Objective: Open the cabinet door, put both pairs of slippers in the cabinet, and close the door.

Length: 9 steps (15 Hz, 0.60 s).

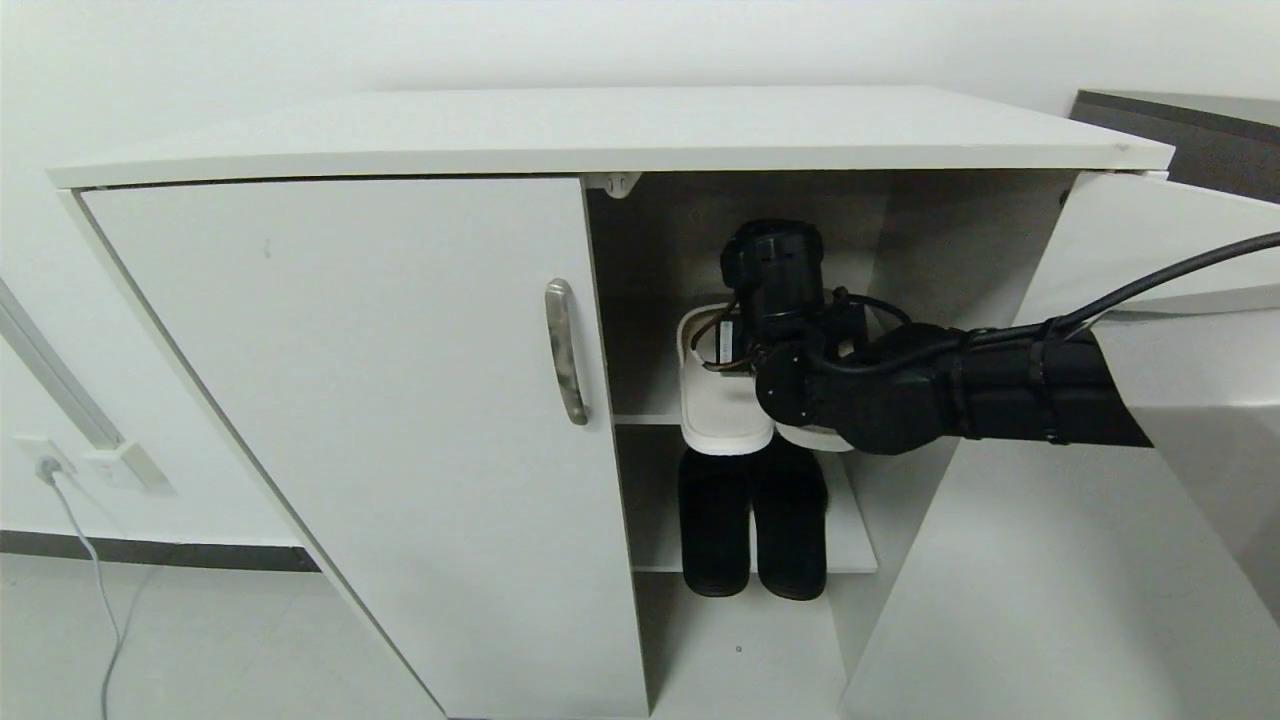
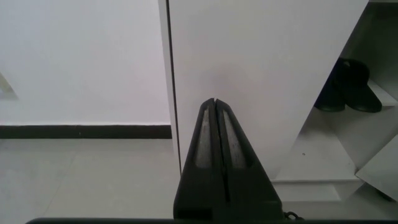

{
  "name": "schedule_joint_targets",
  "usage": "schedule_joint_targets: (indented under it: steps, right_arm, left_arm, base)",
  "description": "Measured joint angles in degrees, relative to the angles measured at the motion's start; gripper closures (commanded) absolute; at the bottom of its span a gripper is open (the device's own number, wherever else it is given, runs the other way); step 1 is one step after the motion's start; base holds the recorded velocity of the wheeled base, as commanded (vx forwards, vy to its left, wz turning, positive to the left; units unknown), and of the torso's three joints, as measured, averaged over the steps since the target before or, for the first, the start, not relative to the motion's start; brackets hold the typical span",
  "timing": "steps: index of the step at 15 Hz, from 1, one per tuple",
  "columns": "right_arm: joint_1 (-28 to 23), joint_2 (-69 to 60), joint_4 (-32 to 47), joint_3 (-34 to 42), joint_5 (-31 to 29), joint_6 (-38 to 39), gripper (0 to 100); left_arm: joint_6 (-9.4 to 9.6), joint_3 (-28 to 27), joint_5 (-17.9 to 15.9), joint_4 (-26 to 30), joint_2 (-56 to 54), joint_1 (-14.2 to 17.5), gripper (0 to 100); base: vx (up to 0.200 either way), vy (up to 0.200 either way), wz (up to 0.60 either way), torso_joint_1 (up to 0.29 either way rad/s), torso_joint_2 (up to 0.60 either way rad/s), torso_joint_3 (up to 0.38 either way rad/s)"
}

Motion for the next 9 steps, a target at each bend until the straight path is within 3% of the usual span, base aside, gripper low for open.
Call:
schedule_joint_targets:
  steps: [8, 9]
  right_arm:
    - [-0.6, 1.6, 2.1, -3.3, 0.5, -0.3, 100]
    - [-0.6, 1.8, 2.1, -3.4, 0.5, -0.4, 0]
  left_arm:
    - [0.0, 0.0, 0.0, 0.0, 0.0, 0.0, 100]
    - [0.02, 0.0, 0.0, 0.0, 0.0, 0.0, 100]
  base:
    - [0.0, 0.0, 0.0, 0.0, 0.0, 0.0]
    - [0.0, 0.0, 0.0, 0.0, 0.0, 0.0]
